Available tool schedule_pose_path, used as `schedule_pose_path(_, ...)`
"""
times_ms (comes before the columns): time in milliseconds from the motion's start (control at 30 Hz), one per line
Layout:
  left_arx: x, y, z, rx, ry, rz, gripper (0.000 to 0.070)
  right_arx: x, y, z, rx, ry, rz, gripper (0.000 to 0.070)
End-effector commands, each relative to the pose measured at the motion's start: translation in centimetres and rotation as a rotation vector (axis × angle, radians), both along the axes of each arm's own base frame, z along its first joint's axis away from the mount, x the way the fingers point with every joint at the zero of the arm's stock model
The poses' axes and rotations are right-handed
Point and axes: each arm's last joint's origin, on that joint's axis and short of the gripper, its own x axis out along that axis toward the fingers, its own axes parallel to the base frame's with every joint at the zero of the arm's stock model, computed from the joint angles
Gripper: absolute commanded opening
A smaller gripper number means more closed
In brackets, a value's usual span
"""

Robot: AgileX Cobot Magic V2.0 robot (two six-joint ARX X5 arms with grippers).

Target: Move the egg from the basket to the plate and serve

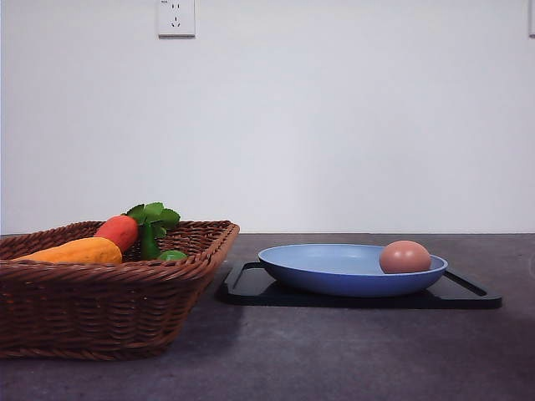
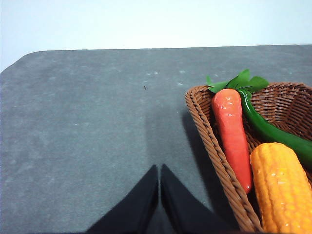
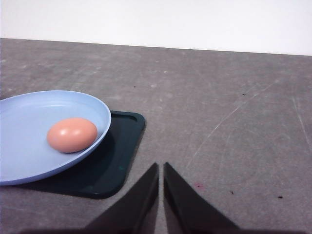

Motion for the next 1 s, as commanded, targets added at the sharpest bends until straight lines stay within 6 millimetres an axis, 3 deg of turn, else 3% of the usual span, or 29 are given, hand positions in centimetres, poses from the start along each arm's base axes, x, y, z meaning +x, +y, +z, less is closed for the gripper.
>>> schedule_pose_path(0, 0.11, 0.00, -0.96, -0.002, 0.029, 0.002, 0.0000, 0.03, 0.00, -0.09, 0.011, -0.005, -0.002, 0.0000)
schedule_pose_path(967, 0.11, 0.00, -0.96, -0.002, 0.029, 0.002, 0.0000, 0.03, 0.00, -0.09, 0.011, -0.005, -0.002, 0.0000)
